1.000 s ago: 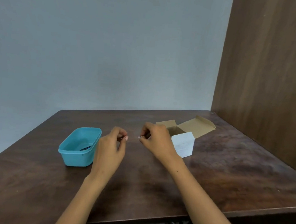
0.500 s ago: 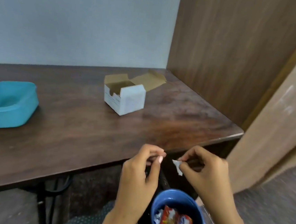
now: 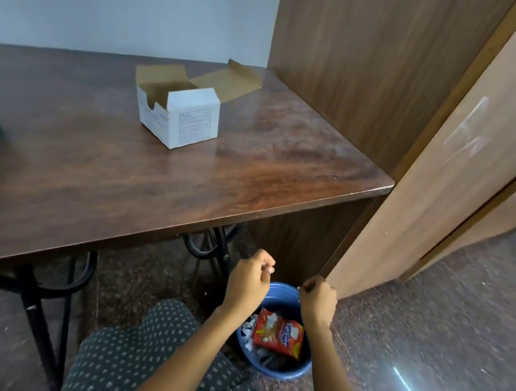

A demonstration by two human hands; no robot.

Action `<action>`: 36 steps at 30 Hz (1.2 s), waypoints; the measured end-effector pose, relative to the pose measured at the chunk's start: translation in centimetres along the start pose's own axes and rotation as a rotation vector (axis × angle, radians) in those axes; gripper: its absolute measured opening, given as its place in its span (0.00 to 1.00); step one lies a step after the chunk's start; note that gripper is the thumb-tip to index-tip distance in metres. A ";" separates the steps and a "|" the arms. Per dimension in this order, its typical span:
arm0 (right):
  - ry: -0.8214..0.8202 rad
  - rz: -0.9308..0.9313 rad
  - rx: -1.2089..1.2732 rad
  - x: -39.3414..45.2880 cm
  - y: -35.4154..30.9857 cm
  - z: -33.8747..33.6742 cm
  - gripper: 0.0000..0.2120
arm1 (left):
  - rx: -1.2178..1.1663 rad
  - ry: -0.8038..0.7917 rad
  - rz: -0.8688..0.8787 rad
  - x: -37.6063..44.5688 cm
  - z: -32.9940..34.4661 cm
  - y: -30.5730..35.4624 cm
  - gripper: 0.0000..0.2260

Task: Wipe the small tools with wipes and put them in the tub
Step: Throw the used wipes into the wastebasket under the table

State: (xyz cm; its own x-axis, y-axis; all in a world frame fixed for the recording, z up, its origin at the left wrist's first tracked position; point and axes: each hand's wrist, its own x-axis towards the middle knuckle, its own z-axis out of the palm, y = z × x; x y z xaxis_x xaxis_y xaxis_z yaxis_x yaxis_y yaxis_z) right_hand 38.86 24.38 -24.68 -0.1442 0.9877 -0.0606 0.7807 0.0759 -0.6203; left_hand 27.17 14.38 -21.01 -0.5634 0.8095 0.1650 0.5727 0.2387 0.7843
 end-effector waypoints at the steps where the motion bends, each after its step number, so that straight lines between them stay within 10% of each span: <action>1: -0.003 0.022 -0.007 0.3 0.3 0.5 0.04 | 0.013 -0.008 -0.003 0.1 0.2 0.0 0.05; 11: 0.104 0.042 -0.021 0.5 -0.2 -0.3 0.09 | 0.041 -0.041 0.028 0.1 0.3 1.4 0.06; 18: 0.179 -0.346 0.130 -7.2 -5.7 -6.7 0.08 | -0.096 0.047 0.206 -2.4 -5.8 6.1 0.06; 29: 0.223 -0.889 0.564 -10.9 -20.3 -12.2 0.06 | -0.219 0.509 0.319 -2.6 -19.1 10.1 0.05; 36: 0.181 -0.828 0.540 -7.7 -28.0 -7.7 0.09 | -0.156 0.777 0.145 0.4 -24.0 6.4 0.04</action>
State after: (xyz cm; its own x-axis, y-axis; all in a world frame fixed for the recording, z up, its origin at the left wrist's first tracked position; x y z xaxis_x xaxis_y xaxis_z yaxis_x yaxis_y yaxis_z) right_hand 22.79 15.74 -0.87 -0.3872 0.6612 0.6426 0.0899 0.7207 -0.6874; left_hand 16.29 3.36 -1.56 -0.7756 0.2085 0.5958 0.6147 0.0355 0.7879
